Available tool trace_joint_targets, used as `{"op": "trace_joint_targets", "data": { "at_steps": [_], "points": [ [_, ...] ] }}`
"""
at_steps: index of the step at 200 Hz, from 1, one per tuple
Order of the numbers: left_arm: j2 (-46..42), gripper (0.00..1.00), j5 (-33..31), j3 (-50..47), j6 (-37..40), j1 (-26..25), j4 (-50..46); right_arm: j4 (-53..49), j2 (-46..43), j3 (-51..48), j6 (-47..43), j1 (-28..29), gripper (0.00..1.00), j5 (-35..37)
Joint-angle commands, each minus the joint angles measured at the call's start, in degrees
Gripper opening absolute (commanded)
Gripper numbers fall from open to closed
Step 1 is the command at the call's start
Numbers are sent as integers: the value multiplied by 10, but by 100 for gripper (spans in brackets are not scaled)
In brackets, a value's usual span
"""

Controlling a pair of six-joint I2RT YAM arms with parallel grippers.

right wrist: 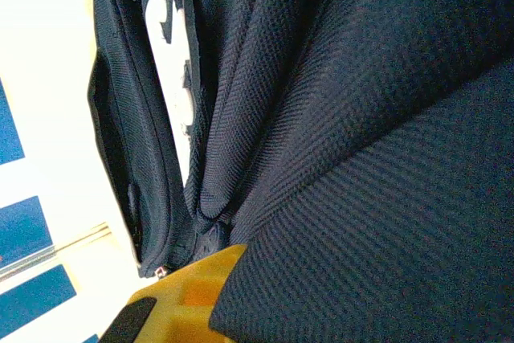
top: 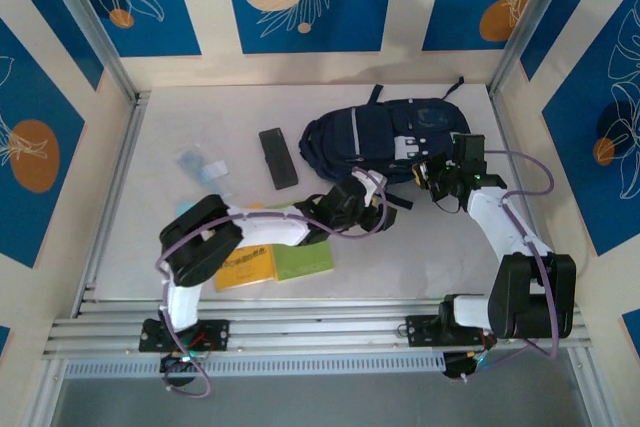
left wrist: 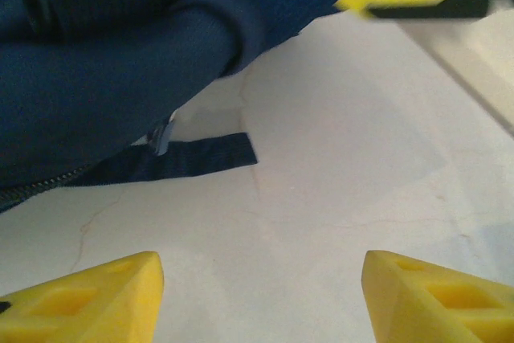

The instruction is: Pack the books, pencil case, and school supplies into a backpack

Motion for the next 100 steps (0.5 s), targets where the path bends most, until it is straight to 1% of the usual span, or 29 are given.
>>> {"op": "trace_joint_targets", "data": {
  "at_steps": [1, 33, 47, 63, 69, 75, 89, 100],
  "points": [
    [32, 66, -56, 38, -10, -3, 68, 24, -25, 25, 27, 8, 0, -26],
    [73, 70, -139, 77, 9, -1, 96, 20, -47, 14, 34, 13, 0, -25],
    [91, 69, -155, 98, 27, 2, 120, 23, -55, 1, 42, 13, 0, -30],
    [107, 67, -159, 120, 41, 3, 145, 35, -58, -14, 50, 13, 0, -36],
    [111, 65, -158, 128, 44, 3, 153, 37, -59, -18, 52, 12, 0, -39],
    [114, 60, -160, 133, 47, 3, 159, 40, -59, -22, 53, 11, 0, -42],
    [119, 46, -171, 140, 51, 3, 169, 45, -59, -28, 56, 7, 0, -48],
    [121, 37, -177, 142, 51, 6, 172, 49, -59, -31, 57, 6, 0, -50]
  ]
}}
